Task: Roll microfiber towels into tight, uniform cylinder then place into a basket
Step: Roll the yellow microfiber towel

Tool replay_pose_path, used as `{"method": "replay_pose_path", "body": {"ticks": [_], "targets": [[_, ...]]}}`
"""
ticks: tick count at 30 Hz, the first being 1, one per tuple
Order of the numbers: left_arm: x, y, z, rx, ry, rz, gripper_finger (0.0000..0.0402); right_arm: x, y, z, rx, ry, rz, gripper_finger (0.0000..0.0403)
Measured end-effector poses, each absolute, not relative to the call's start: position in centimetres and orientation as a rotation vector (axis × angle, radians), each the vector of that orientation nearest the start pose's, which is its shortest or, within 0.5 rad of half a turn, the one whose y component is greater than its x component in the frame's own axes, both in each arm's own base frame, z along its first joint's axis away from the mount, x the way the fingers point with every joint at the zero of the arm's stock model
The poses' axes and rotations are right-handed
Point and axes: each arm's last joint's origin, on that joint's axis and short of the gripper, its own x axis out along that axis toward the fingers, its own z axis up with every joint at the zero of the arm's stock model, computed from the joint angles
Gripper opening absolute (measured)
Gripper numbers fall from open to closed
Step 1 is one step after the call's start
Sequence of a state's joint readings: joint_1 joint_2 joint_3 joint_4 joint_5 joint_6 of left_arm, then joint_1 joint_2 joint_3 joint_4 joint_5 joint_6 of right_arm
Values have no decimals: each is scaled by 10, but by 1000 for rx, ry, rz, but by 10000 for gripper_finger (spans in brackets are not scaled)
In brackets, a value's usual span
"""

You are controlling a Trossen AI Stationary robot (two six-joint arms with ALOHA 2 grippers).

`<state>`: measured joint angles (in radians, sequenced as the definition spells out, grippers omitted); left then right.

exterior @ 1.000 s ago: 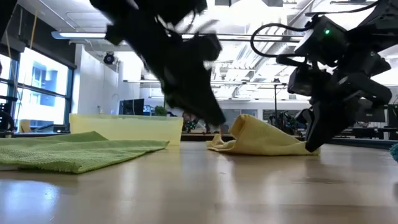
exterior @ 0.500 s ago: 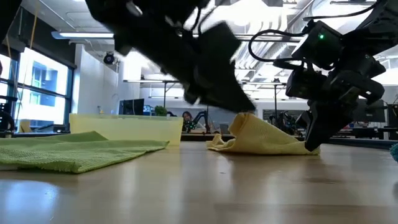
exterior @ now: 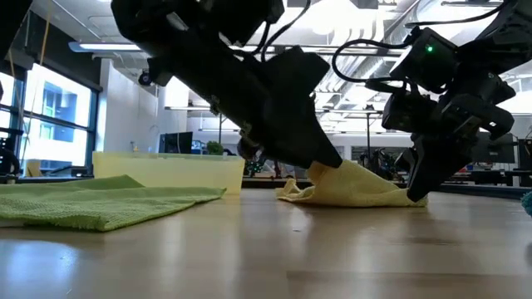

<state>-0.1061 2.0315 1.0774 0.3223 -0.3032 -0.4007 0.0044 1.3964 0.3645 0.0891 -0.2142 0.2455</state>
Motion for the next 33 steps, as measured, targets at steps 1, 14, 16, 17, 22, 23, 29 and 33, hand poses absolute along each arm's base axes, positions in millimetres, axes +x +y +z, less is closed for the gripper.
{"method": "replay_pose_path", "body": {"ticks": [1, 14, 16, 17, 22, 23, 29, 33], "targets": [[404, -34, 116, -273, 573, 317, 131, 208, 7, 106, 325, 959, 86, 0], [405, -35, 91, -673, 536, 468, 52, 210, 7, 108, 329, 936, 87, 0], [405, -36, 92, -747, 522, 489, 21, 210, 7, 108, 306, 932, 99, 0], [405, -35, 92, -780, 518, 494, 12, 210, 7, 108, 288, 931, 108, 2], [404, -36, 93, -905, 528, 506, 14, 211, 7, 108, 201, 917, 149, 25], [404, -36, 93, -918, 533, 502, 13, 211, 7, 108, 178, 914, 161, 32], [401, -38, 88, -971, 626, 489, 4, 213, 7, 114, 23, 901, 229, 78], [400, -39, 87, -967, 664, 473, 4, 220, 5, 136, -69, 930, 210, 107]]}}
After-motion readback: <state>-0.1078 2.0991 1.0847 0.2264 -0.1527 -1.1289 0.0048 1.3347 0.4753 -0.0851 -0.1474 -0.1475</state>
